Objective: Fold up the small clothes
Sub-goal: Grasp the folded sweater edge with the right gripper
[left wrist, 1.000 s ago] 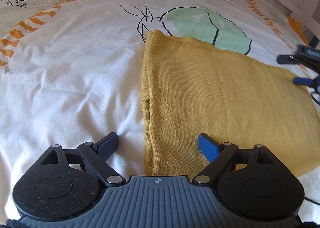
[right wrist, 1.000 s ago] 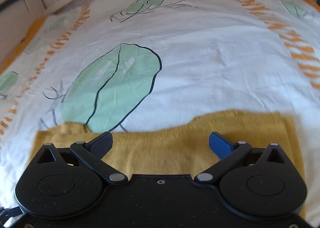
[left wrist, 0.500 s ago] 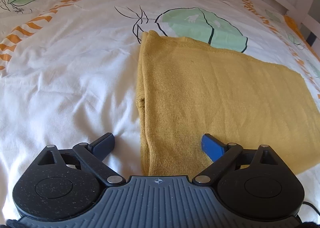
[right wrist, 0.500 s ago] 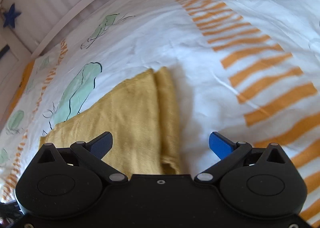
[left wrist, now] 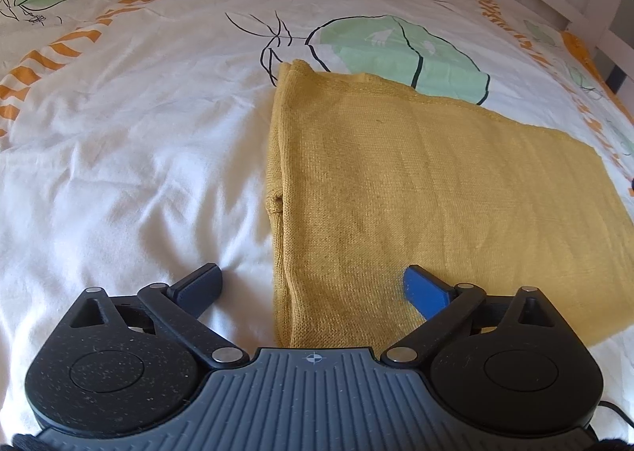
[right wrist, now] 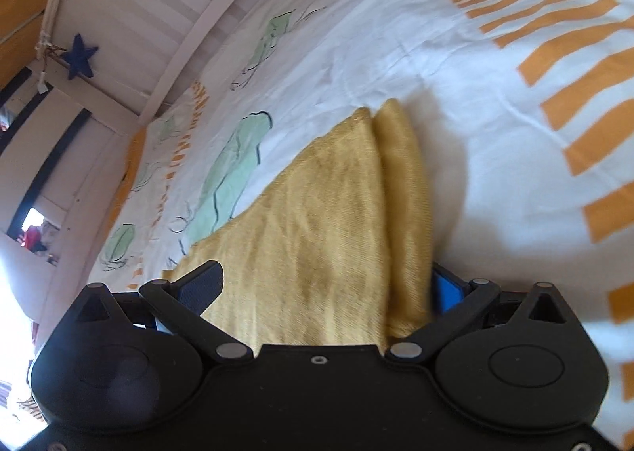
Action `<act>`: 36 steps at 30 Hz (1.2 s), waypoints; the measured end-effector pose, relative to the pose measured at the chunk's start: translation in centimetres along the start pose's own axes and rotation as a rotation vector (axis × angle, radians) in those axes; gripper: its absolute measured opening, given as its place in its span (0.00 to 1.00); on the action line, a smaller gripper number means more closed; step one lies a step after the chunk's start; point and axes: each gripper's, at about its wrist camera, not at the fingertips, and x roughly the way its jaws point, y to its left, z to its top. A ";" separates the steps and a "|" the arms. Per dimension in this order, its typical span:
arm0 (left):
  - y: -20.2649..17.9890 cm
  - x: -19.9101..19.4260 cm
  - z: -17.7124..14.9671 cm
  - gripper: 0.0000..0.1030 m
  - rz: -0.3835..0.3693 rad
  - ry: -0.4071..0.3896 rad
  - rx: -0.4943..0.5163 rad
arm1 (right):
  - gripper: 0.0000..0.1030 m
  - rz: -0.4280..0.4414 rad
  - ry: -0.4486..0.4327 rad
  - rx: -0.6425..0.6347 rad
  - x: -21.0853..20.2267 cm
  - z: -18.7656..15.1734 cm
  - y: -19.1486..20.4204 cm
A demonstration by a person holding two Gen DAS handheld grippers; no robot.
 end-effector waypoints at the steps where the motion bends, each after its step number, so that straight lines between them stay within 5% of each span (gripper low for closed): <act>1: -0.1 0.1 0.0 0.98 0.001 0.001 0.001 | 1.00 0.006 0.006 -0.007 0.3 0.1 0.1; 6: 0.0 0.0 0.1 0.99 -0.006 -0.004 -0.011 | 0.99 0.007 0.034 -0.037 1.0 0.5 0.7; 7: 0.2 -0.1 0.2 0.98 -0.013 -0.004 -0.018 | 0.91 -0.013 0.034 -0.052 0.9 0.4 0.9; 10: 0.8 -0.8 0.6 0.97 -0.046 -0.020 -0.058 | 0.44 -0.090 0.047 -0.078 0.8 0.2 1.3; 14: 1.8 -2.0 1.4 0.89 -0.072 -0.051 -0.090 | 0.23 -0.188 0.029 -0.126 0.4 0.1 2.6; 19: 3.1 -2.8 2.2 0.89 -0.045 -0.061 -0.108 | 0.23 -0.230 0.030 -0.214 0.0 0.4 6.6; 26: 4.4 -2.8 2.5 0.89 -0.076 -0.023 -0.140 | 0.22 -0.145 0.071 -0.300 1.4 0.5 13.7; 36: 4.8 -3.1 2.3 0.89 -0.073 -0.022 -0.131 | 0.22 -0.073 0.177 -0.384 9.5 -3.6 20.9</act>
